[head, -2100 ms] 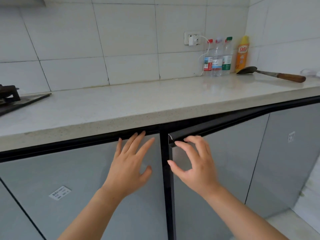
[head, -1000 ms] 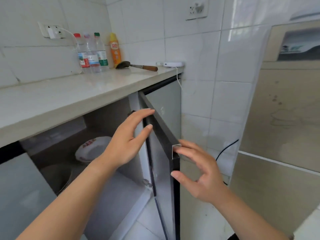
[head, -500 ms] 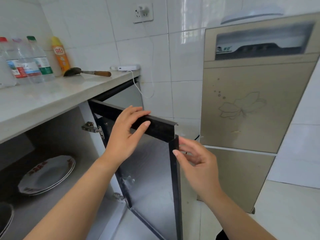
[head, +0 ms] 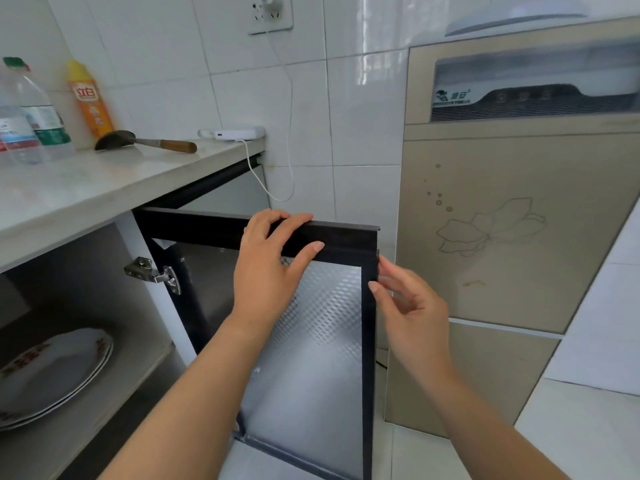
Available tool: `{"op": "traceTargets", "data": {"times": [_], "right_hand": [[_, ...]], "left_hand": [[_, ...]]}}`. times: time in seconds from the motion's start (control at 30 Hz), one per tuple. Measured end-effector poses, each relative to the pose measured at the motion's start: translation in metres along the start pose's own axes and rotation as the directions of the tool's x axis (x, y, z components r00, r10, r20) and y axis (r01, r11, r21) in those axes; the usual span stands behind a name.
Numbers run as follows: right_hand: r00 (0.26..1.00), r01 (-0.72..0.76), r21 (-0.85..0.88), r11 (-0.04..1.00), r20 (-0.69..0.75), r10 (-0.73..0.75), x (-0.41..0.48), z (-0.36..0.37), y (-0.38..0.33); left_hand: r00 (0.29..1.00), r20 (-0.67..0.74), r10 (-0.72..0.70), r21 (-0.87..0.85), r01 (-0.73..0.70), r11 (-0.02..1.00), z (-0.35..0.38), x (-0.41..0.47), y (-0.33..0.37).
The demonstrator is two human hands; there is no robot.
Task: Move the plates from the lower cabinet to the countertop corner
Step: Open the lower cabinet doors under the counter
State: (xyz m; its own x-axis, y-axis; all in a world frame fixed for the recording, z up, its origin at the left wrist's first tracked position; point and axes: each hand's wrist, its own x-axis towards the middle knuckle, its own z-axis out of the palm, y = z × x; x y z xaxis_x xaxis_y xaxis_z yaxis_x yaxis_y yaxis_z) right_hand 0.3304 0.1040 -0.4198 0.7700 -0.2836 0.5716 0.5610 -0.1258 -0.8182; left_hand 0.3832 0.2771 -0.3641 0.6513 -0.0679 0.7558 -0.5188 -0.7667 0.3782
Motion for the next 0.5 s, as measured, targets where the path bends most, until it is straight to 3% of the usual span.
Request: {"op": "traceTargets", "data": {"times": [0.5], "right_hand": [[0.998,0.055,-0.133,0.990,0.025,-0.052,0.030,0.006,0.033]], "left_hand": [[0.999,-0.042,0.001,0.078,0.002,0.997,0.033,0.022,-0.005]]}}
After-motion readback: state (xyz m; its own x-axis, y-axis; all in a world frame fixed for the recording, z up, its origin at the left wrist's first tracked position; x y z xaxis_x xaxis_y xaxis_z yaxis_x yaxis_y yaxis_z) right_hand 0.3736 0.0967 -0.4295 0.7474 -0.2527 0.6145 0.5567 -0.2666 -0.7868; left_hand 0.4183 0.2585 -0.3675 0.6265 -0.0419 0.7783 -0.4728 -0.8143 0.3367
